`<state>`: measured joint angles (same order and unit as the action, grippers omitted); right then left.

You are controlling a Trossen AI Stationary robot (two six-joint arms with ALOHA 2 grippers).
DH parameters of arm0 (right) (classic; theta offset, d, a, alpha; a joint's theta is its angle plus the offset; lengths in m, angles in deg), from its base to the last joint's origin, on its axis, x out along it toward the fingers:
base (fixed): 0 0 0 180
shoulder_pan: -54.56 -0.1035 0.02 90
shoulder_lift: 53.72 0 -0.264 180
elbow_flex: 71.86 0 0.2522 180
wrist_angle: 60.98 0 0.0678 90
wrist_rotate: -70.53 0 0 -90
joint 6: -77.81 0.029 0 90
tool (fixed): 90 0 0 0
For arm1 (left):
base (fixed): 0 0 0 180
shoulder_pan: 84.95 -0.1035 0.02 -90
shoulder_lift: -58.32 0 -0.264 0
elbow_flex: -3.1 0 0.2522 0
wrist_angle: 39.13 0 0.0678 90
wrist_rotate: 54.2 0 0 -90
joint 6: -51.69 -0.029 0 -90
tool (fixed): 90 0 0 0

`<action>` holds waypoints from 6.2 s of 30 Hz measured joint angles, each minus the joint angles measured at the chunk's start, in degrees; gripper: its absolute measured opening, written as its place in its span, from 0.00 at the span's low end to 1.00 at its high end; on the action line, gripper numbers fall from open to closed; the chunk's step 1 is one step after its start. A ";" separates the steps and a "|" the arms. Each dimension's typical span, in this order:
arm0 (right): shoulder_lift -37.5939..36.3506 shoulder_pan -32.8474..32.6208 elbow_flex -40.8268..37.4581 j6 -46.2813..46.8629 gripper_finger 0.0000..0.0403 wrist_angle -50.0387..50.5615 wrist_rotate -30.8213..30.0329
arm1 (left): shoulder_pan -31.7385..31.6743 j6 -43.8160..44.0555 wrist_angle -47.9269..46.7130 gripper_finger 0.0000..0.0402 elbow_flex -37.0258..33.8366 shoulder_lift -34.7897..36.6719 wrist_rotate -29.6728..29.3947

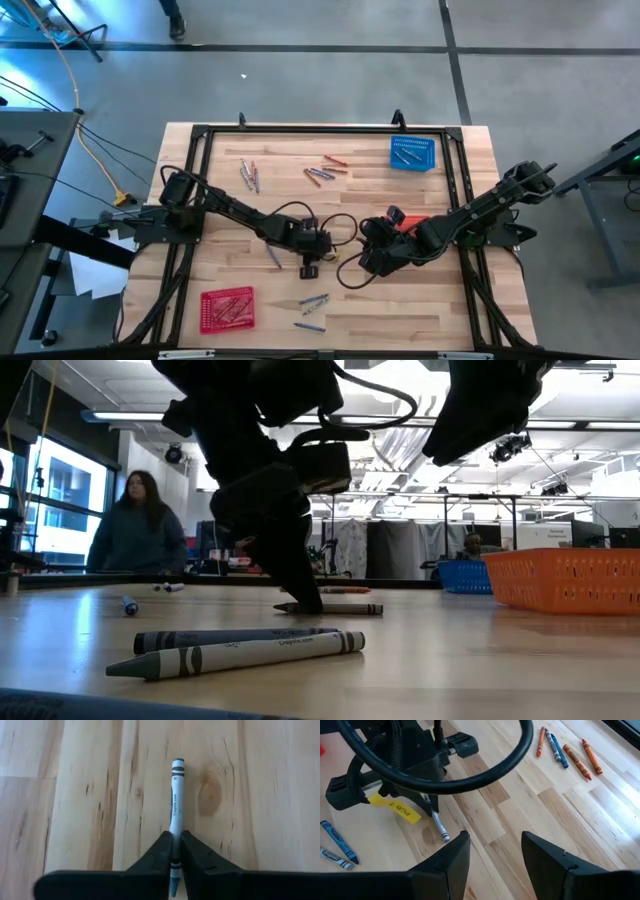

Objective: Sort crayons
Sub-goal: Put the gray crayon into the blue bin

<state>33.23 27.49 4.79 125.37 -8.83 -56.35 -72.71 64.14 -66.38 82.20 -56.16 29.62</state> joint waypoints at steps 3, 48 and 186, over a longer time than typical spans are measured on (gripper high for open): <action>0.00 0.01 0.00 0.00 0.43 0.00 0.34 | -0.19 2.01 -0.32 0.02 -0.03 -0.07 0.53; -0.04 -10.81 0.02 -38.24 0.43 -43.80 -20.49 | 17.56 -14.21 24.21 0.00 -0.24 23.32 -41.28; -15.06 48.53 0.02 -22.04 0.02 15.39 4.37 | -9.91 2.48 -31.36 0.35 -0.24 42.79 -51.17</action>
<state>18.17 76.02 4.81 103.33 6.56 -51.98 -82.62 66.61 -97.74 81.96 -13.37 -21.55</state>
